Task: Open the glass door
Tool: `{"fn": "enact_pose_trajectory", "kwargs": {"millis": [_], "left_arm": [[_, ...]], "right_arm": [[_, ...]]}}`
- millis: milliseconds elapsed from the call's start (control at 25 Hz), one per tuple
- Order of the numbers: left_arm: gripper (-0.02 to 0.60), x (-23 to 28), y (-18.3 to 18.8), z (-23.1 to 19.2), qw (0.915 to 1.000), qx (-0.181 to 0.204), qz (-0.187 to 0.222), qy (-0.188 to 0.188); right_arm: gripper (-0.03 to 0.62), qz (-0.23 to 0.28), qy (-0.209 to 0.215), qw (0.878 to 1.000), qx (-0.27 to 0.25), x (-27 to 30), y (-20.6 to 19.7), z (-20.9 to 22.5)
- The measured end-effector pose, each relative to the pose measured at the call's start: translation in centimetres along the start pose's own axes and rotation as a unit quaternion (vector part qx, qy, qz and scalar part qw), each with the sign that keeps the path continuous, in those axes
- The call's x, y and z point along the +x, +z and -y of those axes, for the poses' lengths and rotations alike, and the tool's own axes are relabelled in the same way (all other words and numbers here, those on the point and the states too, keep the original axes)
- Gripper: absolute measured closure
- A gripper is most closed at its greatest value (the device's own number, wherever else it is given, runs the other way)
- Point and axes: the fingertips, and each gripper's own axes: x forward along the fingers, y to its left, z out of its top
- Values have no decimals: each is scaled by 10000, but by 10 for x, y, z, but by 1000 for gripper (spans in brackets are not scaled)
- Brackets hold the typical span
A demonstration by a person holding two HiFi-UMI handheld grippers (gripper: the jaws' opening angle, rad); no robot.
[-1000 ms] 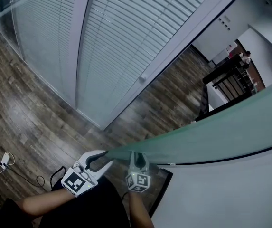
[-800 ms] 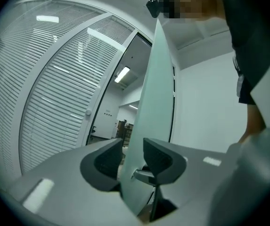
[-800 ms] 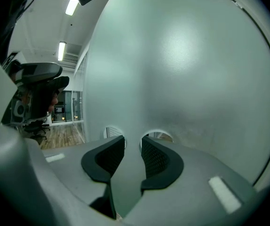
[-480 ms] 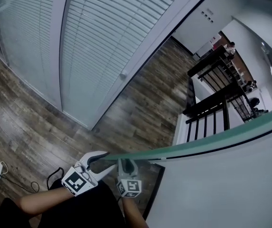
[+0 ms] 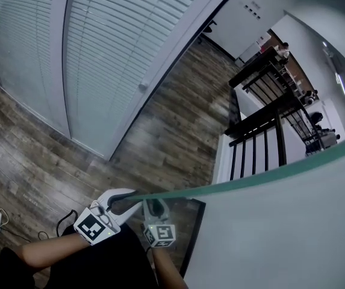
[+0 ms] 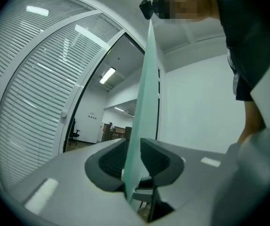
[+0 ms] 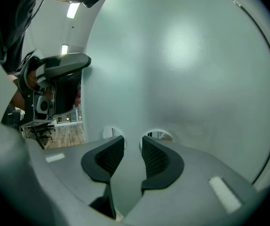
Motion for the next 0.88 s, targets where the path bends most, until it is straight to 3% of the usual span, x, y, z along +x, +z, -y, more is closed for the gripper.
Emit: {"fn": "enact_pose_trajectory", "kwargs": {"millis": [440,880], "left_arm": [[500,-2,2,10,9998,-138,-114,-54],[505,-19,-9,45,9995,-245,-180,-118]], "right_arm": [[467,-37,150,9999,-38,-9,0,-2],[445,205,89,9997,-34,-68,-6,-15]]}}
